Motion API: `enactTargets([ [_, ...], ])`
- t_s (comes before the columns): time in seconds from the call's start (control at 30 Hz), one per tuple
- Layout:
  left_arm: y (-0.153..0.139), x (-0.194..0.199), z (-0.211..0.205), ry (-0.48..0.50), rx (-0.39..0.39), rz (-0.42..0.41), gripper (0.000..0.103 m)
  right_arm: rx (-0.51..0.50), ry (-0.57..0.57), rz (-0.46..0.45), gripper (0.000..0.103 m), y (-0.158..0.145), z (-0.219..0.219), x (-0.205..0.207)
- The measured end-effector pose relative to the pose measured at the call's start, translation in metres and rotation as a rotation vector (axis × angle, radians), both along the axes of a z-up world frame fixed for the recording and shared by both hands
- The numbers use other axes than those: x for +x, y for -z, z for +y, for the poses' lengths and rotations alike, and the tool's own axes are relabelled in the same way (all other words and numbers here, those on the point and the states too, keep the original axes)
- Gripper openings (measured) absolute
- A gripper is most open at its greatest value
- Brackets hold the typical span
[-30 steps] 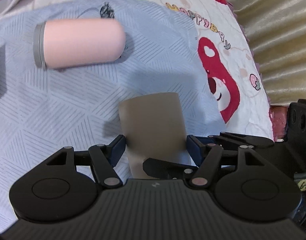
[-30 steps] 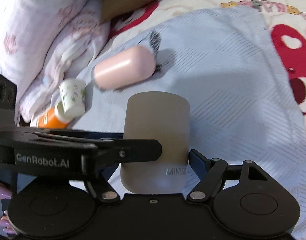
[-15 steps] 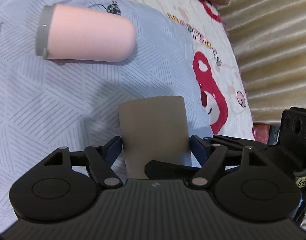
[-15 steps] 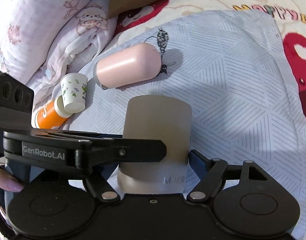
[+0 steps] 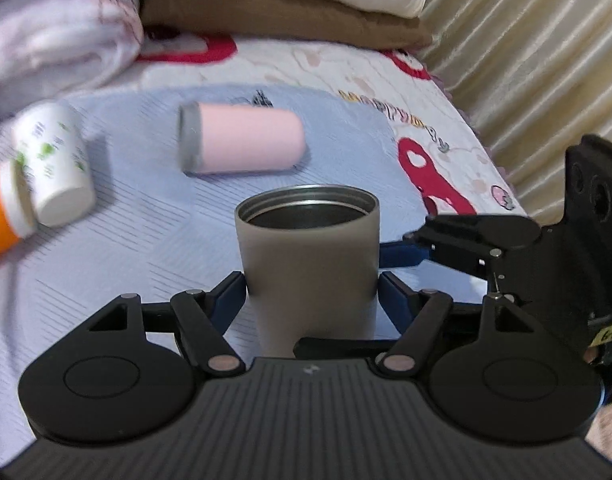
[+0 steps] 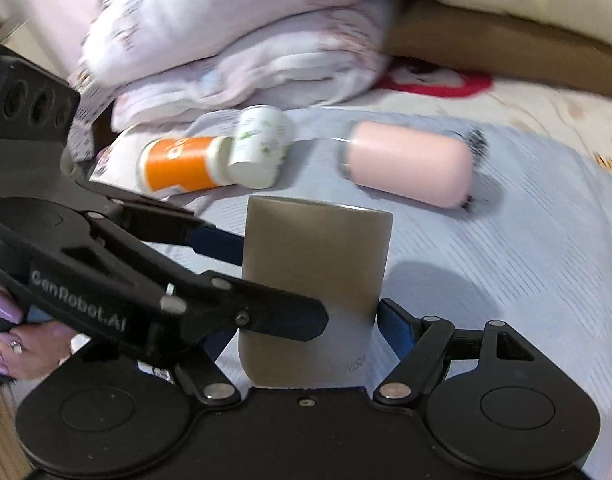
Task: Flip cup upright
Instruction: 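Set the upright grey cup on the cloth and open the right gripper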
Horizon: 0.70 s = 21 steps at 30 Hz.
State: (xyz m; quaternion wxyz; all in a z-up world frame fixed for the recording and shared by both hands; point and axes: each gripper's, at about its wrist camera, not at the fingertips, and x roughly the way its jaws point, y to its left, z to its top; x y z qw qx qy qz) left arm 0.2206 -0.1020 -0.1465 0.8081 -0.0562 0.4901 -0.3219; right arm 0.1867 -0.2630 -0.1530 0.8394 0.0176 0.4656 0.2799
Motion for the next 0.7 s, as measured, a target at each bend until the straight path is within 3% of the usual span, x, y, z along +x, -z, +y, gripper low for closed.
enactTargets([
  [0.2,0.000,-0.017,0.017,-0.026,0.012,-0.133,0.070,-0.155,-0.105,-0.244,0.080,0.000,0.036,-0.019],
  [0.37,0.009,-0.019,0.034,-0.107,-0.006,-0.214,0.070,-0.271,-0.121,-0.398,0.081,0.009,0.066,-0.016],
  [0.57,0.018,-0.012,0.059,-0.127,0.012,-0.207,0.070,-0.288,-0.173,-0.450,0.081,0.022,0.090,-0.009],
  [0.7,0.021,-0.021,0.054,-0.101,0.065,-0.274,0.070,-0.248,-0.193,-0.457,0.081,0.025,0.089,-0.009],
])
